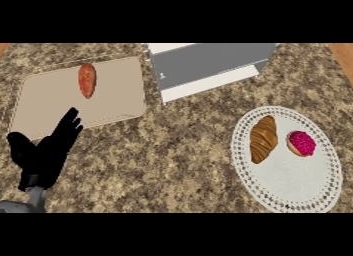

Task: Pick the cupcake from the placemat and place it in the tiered shelf

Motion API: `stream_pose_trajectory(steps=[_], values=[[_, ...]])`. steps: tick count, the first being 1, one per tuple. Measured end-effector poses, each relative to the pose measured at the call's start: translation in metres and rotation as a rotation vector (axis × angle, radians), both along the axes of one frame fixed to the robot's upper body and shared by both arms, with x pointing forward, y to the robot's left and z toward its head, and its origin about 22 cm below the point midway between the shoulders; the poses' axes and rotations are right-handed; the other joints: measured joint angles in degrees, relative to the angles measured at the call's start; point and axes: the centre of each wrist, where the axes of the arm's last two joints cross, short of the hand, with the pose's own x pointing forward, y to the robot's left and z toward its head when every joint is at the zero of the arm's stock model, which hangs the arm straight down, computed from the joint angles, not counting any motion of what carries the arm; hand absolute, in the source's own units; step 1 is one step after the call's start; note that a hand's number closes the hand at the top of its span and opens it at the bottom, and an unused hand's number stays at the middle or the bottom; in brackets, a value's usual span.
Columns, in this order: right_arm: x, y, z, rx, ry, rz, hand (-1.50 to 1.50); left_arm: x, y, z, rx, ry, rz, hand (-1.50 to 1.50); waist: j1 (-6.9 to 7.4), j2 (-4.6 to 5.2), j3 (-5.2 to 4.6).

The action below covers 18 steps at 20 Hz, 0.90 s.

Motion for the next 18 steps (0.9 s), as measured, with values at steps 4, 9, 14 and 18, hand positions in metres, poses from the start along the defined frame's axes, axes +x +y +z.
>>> stream_pose_trajectory(steps=[4, 9, 14, 18], values=[[-0.029, -0.049, -0.026, 0.037, 0.063, -0.028, -1.5, -0.006, 0.01, -0.021, -0.024, 0.111, 0.048, 0.0, 0.83, -0.11, -0.2], [-0.056, -0.085, -0.022, 0.015, 0.1, 0.126, -1.5, -0.003, 0.012, -0.025, -0.036, 0.124, 0.061, 0.0, 1.21, -0.63, -0.19], [-0.055, -0.089, 0.008, -0.01, 0.184, 0.271, -1.5, -0.002, 0.016, -0.03, -0.033, 0.114, 0.068, 0.0, 1.22, -0.94, -0.23], [-0.042, -0.07, 0.033, -0.065, 0.269, 0.346, -1.5, -0.003, 0.024, -0.031, -0.037, 0.113, 0.067, 0.0, 1.27, -1.07, -0.28]])
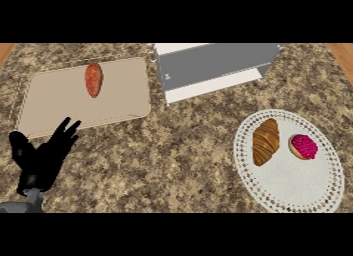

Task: Pick the cupcake from the placemat and place it in the tiered shelf

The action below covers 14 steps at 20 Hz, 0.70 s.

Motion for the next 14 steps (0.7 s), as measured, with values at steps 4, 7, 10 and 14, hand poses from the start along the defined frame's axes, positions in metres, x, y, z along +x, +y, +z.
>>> stream_pose_trajectory(steps=[4, 7, 10, 14], values=[[0.015, 0.03, 0.024, -0.072, 0.081, -0.001, -1.5, 0.0, -0.007, 0.001, 0.003, 0.006, 0.004, 0.0, 0.12, -0.04, -0.04], [0.023, 0.056, 0.033, -0.124, 0.115, -0.045, -1.5, 0.0, -0.01, 0.001, 0.0, 0.005, 0.001, 0.0, 0.25, -0.03, -0.03], [0.034, 0.082, 0.04, -0.167, 0.146, -0.095, -1.5, 0.002, -0.011, 0.002, -0.001, 0.007, -0.005, 0.0, 0.63, 0.1, -0.02], [0.049, 0.11, 0.043, -0.237, 0.197, -0.146, -1.5, 0.005, -0.012, 0.001, 0.001, 0.003, -0.012, 0.0, 1.11, 0.18, 0.05]])
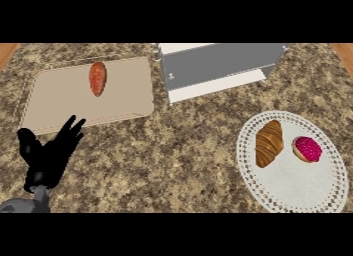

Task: Pick the cupcake from the placemat and place it in the tiered shelf

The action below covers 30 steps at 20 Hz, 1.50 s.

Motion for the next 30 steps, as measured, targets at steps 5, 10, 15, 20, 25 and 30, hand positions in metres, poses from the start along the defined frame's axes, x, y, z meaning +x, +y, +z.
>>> stream_pose_trajectory(steps=[5, 10, 15, 20, 25, 30], values=[[0.015, 0.028, -0.014, -0.053, 0.094, -0.011, -1.5, 0.002, -0.001, -0.001, 0.001, 0.001, -0.002, 0.0, 0.16, 0.0, 0.11], [0.018, 0.041, -0.027, -0.109, 0.152, 0.005, -1.5, 0.001, 0.002, -0.001, -0.001, 0.01, 0.009, 0.0, -0.19, -0.1, 0.15], [0.018, 0.052, -0.033, -0.152, 0.196, -0.025, -1.5, 0.003, 0.002, -0.006, 0.001, -0.004, 0.018, 0.0, -0.39, -0.23, 0.26], [0.011, 0.061, -0.045, -0.197, 0.209, -0.055, -1.5, -0.001, 0.004, -0.005, 0.0, -0.008, 0.014, 0.0, -0.53, -0.24, 0.22], [0.014, 0.078, -0.056, -0.214, 0.212, -0.067, -1.5, 0.0, 0.001, -0.006, -0.001, -0.008, 0.011, 0.0, -0.43, -0.21, 0.24], [0.017, 0.08, -0.076, -0.231, 0.225, -0.082, -1.5, -0.001, 0.001, -0.001, 0.001, 0.002, 0.007, 0.0, -0.38, -0.13, 0.17]])
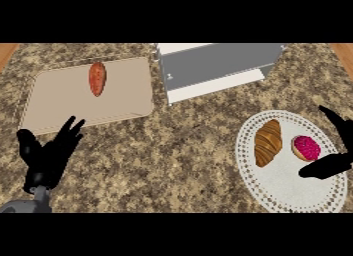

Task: Pick the cupcake from the placemat and place it in the tiered shelf

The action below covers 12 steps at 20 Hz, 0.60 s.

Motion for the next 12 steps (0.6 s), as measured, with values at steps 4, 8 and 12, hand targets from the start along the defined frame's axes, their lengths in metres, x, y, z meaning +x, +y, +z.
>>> stream_pose_trajectory(steps=[4, 8, 12], values=[[0.005, 0.003, -0.013, -0.043, 0.005, -0.015, -1.5, 0.004, 0.002, -0.001, -0.002, 0.007, 0.0, 0.0, 0.0, 0.02, 0.03], [0.015, 0.0, -0.029, -0.074, 0.006, -0.026, -1.5, 0.004, -0.001, 0.0, -0.001, 0.006, 0.0, 0.0, 0.08, 0.09, -0.01], [0.016, -0.006, -0.042, -0.079, -0.011, -0.028, -1.5, 0.005, 0.001, 0.002, 0.002, 0.016, 0.003, 0.0, 0.02, 0.08, -0.02]])
